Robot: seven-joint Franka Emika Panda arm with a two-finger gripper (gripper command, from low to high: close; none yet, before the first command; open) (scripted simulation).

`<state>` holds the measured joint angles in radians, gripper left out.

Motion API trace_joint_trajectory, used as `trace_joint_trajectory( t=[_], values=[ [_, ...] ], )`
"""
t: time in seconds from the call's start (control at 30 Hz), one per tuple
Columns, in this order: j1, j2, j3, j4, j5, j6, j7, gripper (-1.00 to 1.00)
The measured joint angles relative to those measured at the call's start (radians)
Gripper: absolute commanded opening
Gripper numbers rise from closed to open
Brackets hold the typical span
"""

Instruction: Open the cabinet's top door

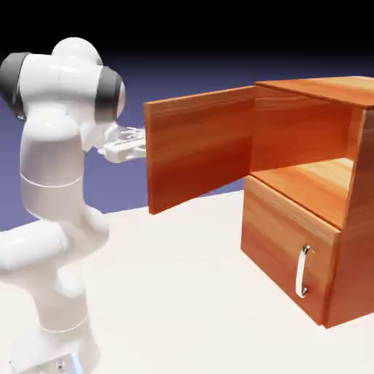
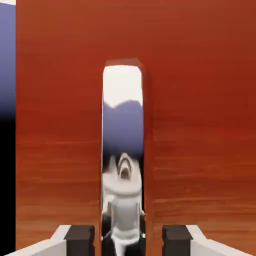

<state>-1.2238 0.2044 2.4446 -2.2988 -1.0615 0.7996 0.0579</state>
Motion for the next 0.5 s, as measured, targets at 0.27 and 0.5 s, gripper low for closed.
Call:
trace_joint_trajectory(
  t=[0.27, 0.5],
  values=[
    [-0.017, -0.290, -0.031, 0.251, 0.181, -0.001, -0.043, -1.00],
    [-0.088, -0.537, -0.038, 0.500, 0.307, -0.048, -0.125, -1.00]
  ],
)
